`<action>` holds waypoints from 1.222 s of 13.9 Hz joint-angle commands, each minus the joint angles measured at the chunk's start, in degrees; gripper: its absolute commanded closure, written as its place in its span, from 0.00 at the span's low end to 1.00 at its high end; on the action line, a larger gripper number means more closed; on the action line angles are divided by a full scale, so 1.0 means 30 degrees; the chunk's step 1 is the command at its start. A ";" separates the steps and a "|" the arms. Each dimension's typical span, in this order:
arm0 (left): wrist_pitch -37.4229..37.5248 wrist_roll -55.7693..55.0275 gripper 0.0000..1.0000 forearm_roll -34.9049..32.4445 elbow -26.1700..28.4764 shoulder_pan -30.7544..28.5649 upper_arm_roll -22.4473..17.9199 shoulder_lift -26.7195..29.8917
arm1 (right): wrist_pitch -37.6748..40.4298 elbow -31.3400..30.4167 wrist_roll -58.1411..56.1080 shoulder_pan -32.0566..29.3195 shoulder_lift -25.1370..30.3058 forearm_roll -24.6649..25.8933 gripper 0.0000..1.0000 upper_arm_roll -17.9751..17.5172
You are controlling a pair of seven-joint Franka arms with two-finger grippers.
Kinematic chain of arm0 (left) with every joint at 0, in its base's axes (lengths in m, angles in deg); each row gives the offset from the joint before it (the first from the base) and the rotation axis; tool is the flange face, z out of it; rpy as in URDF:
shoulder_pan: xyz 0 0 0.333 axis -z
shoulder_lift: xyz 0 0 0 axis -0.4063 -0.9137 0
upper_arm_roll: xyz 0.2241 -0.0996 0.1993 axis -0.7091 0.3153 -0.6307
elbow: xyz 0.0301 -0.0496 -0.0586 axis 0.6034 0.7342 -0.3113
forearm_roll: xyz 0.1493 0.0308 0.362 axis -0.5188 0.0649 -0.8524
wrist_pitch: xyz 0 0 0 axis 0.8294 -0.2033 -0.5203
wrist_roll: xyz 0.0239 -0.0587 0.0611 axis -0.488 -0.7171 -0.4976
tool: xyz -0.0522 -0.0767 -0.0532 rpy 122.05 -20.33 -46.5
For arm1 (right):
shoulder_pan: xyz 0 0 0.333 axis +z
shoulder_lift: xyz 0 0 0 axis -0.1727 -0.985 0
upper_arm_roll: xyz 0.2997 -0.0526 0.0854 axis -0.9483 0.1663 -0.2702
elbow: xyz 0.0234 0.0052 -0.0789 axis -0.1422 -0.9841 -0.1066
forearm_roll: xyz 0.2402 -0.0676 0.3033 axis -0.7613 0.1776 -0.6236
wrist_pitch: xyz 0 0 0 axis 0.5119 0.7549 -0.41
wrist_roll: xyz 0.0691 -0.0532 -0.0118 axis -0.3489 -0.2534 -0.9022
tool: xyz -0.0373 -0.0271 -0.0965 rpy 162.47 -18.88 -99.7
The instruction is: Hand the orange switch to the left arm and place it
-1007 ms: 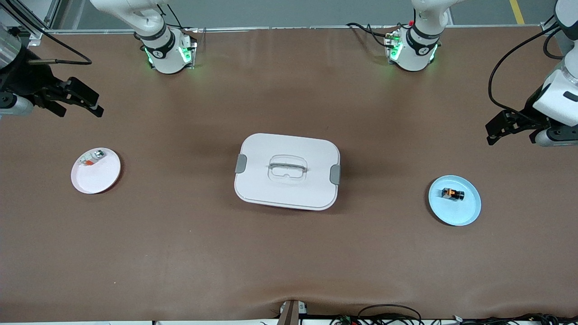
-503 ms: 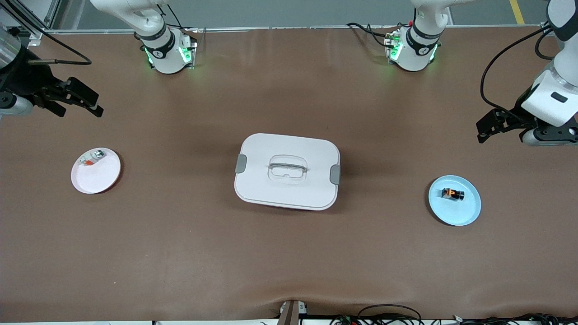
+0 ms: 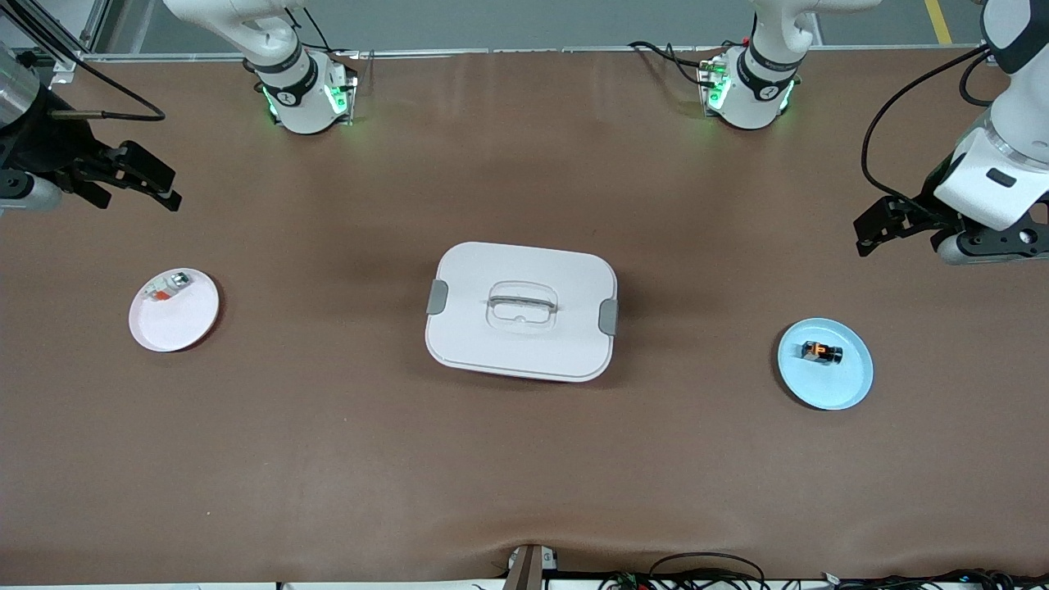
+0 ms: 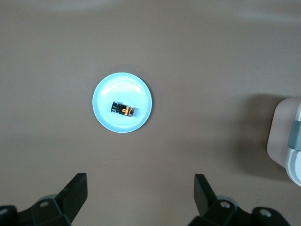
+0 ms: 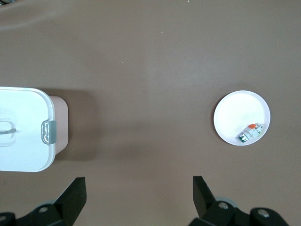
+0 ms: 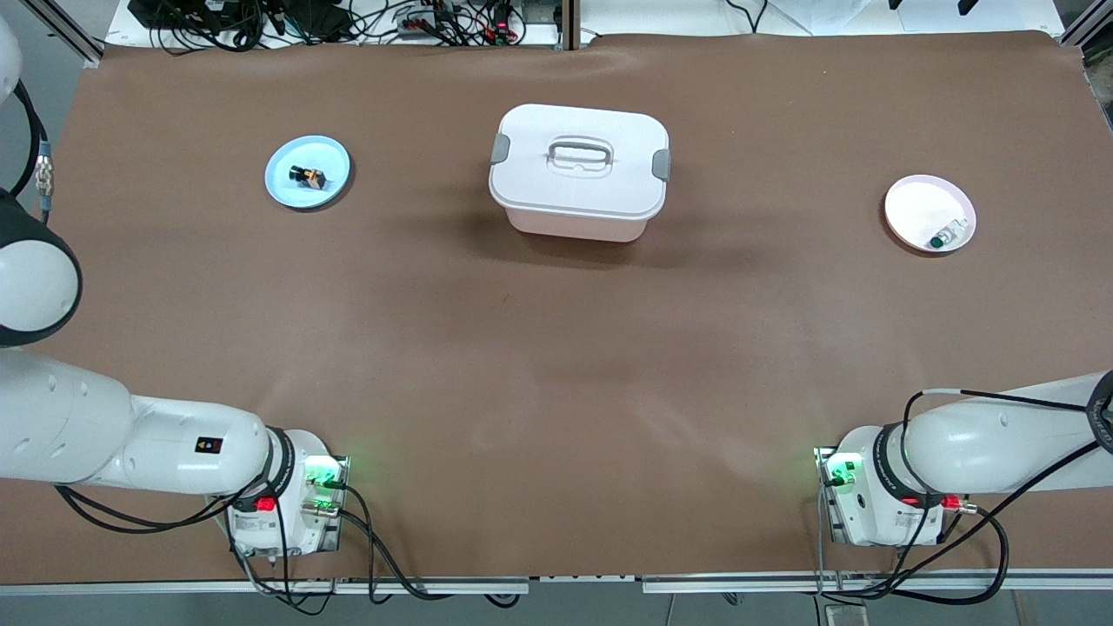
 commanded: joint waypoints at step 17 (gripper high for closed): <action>0.1107 -0.0162 0.00 0.1526 -0.0489 -0.1795 0.1417 -0.0453 | -0.0218 -0.0156 0.0121 0.0092 0.0152 0.0389 0.00 -0.0038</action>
